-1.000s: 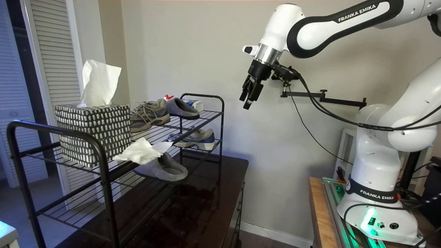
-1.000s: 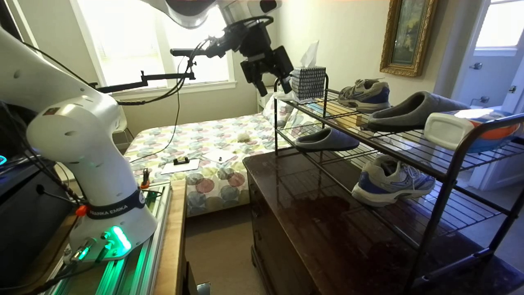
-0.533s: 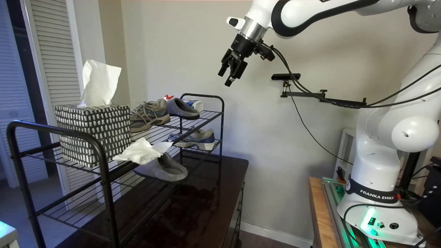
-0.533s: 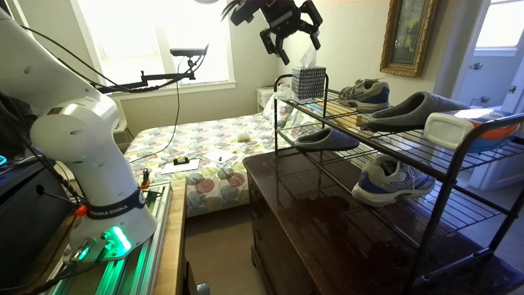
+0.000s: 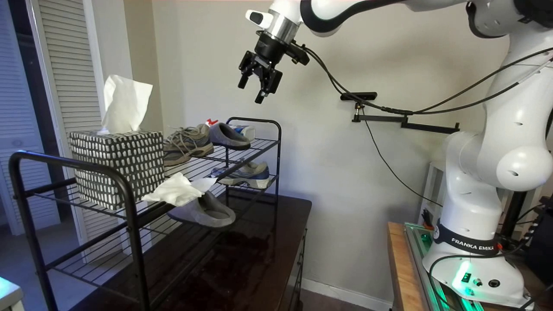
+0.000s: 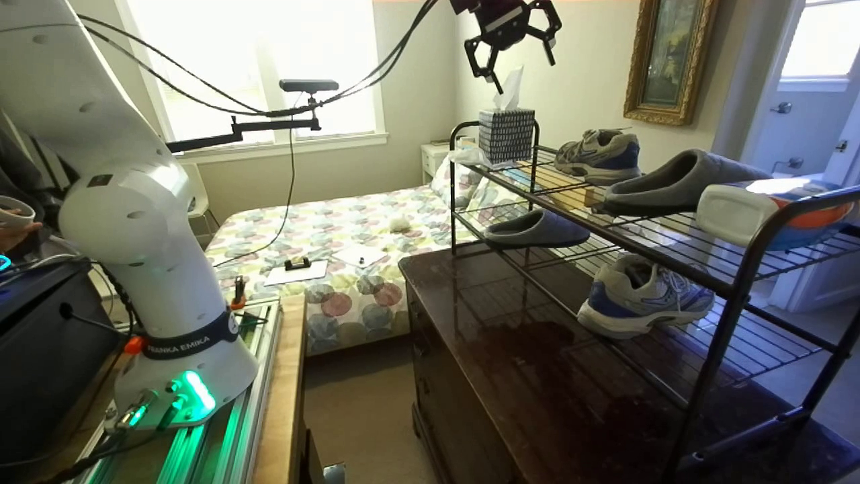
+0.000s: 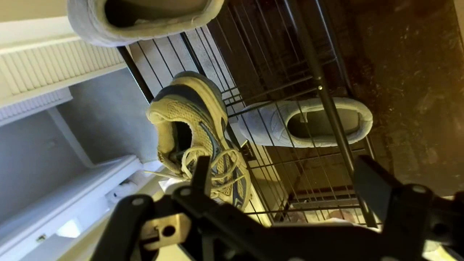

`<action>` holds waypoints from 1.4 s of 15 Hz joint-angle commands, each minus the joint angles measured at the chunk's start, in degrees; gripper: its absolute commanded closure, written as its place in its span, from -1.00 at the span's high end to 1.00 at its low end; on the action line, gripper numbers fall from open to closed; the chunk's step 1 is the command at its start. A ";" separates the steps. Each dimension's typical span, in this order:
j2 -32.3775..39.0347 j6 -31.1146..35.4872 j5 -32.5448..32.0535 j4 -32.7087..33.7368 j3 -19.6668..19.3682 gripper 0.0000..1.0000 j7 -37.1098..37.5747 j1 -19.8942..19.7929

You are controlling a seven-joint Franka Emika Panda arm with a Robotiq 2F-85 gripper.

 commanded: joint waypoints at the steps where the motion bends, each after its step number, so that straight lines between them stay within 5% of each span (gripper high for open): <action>1: 8.10 -5.34 -0.19 9.75 1.32 1.00 -10.03 -1.59; 2: 3.66 -2.01 0.30 3.88 2.04 1.00 -5.48 -2.18; 9: 7.44 -2.46 0.71 6.25 2.77 1.00 -14.56 -2.89; 13: 11.70 -3.60 -0.36 8.57 4.27 1.00 -18.23 -3.26; 21: 22.11 -5.95 -6.01 20.62 4.99 1.00 -11.92 -4.31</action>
